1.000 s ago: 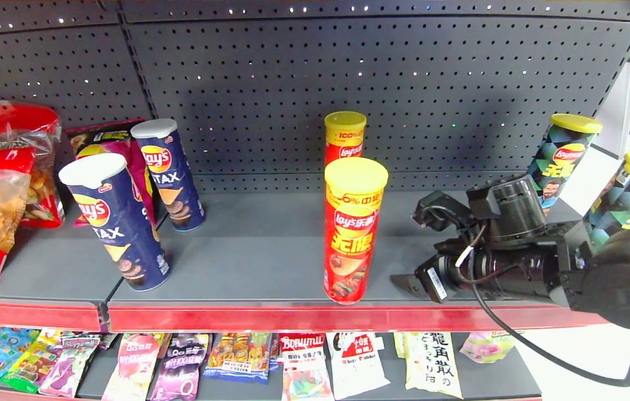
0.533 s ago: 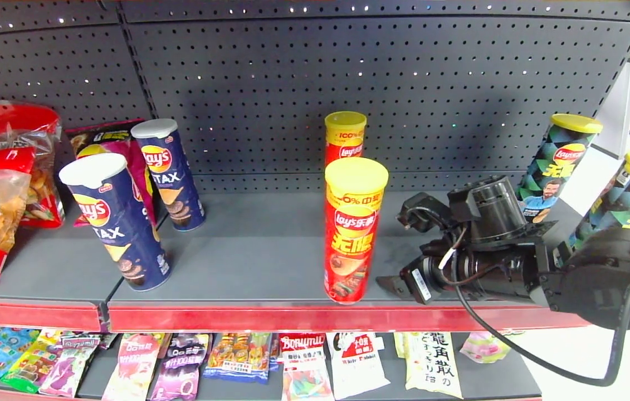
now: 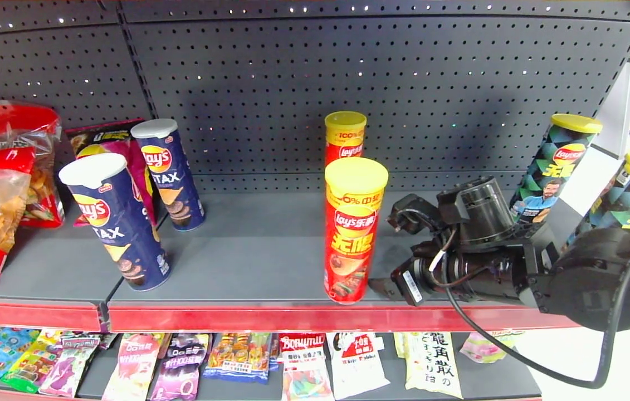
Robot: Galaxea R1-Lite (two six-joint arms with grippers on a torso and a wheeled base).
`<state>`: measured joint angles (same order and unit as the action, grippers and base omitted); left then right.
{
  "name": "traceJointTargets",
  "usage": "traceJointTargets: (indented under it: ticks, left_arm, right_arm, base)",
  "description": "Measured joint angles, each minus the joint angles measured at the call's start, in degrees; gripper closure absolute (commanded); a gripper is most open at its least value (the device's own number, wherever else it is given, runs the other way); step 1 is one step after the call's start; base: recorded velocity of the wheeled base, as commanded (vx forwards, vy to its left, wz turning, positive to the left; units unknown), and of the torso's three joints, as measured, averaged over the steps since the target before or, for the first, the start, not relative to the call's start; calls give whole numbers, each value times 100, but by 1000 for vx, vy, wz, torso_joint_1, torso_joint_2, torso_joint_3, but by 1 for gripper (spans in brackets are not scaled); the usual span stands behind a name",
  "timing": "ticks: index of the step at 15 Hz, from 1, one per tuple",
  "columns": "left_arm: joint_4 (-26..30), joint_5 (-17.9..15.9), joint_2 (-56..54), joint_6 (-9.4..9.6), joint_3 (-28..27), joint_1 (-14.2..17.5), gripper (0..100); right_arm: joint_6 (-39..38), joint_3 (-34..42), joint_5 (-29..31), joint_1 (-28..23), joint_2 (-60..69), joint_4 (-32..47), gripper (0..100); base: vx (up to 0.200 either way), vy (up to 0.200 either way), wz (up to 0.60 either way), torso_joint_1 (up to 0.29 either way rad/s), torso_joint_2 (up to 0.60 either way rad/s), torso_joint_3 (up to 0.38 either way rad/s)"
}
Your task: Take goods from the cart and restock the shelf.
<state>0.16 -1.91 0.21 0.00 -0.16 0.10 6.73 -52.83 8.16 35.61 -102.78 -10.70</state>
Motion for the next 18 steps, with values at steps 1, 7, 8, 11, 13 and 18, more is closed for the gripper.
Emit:
traceJointTargets:
  ticks: [1,7,8,11,13,18]
  left_arm:
    - [2,-2,0,0,0,1,0]
    - [2,-2,0,0,0,1,0]
    - [2,-2,0,0,0,1,0]
    - [2,-2,0,0,0,4,0]
    - [2,-2,0,0,0,4,0]
    - [2,-2,0,0,0,1,0]
  right_arm:
    - [2,-5,2,17,-9,0,0]
    - [7,-15,2,88,-17,1,0]
    - [5,-15,2,99,-17,1,0]
    - [7,-35,11,177,-22,1,0]
    - [9,-68,11,188,-37,1,0]
    - [5,61,21,149,11,0,0]
  base:
    - [0,0,0,0,0,0]
    - [0,0,0,0,0,0]
    - [0,0,0,0,0,0]
    - [0,0,0,0,0,0]
    - [0,0,0,0,0,0]
    - [0,0,0,0,0,0]
